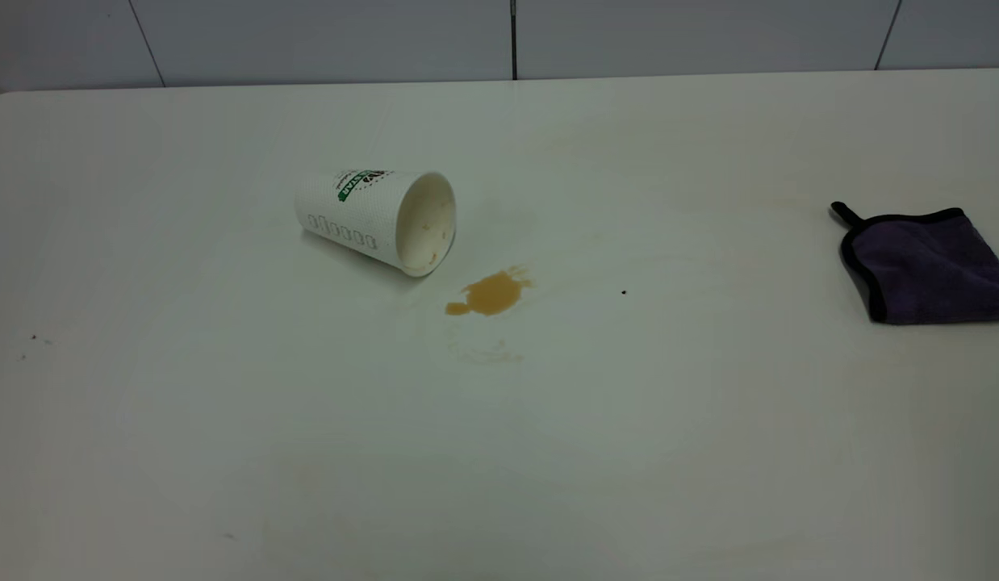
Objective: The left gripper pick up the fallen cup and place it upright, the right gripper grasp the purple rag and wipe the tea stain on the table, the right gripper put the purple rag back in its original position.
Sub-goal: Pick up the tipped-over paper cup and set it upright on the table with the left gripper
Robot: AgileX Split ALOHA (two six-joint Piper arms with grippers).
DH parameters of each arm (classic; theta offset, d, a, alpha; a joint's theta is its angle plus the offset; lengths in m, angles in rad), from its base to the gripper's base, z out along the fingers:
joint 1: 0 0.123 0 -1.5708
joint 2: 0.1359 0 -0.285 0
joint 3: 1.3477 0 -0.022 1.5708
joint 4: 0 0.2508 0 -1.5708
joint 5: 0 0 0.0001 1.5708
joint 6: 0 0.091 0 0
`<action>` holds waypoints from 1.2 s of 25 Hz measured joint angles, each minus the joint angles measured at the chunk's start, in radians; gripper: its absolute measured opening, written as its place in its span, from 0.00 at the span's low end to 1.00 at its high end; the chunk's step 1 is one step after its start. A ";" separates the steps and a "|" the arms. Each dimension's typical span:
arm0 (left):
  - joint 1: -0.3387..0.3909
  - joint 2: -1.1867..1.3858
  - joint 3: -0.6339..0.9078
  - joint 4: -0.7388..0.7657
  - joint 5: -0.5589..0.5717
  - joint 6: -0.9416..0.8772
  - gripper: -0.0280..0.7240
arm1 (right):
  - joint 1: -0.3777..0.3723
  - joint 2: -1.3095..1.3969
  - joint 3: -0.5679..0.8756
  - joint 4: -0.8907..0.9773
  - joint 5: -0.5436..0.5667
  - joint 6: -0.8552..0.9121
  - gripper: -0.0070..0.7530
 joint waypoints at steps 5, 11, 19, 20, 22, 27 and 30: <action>0.000 0.173 -0.036 0.037 -0.104 -0.013 0.52 | 0.000 0.000 0.000 0.000 0.000 0.000 0.32; -0.002 0.454 -0.142 0.033 -0.149 -0.033 0.57 | 0.000 0.000 0.000 0.000 0.000 0.000 0.32; -0.171 0.843 -0.307 0.165 -0.220 -0.150 0.78 | 0.000 0.000 0.000 0.000 0.000 0.000 0.32; -0.208 0.890 -0.332 0.201 -0.222 -0.189 0.80 | 0.000 0.000 0.000 0.000 0.000 0.000 0.32; -0.283 0.975 -0.381 0.275 -0.227 -0.272 0.82 | 0.000 0.000 0.000 0.000 0.000 0.000 0.32; -0.465 1.189 -0.509 0.452 -0.225 -0.510 0.83 | 0.000 0.000 0.000 0.000 0.000 0.000 0.32; -0.550 1.312 -0.581 0.543 -0.221 -0.592 0.82 | 0.000 0.000 0.000 0.000 0.000 0.000 0.32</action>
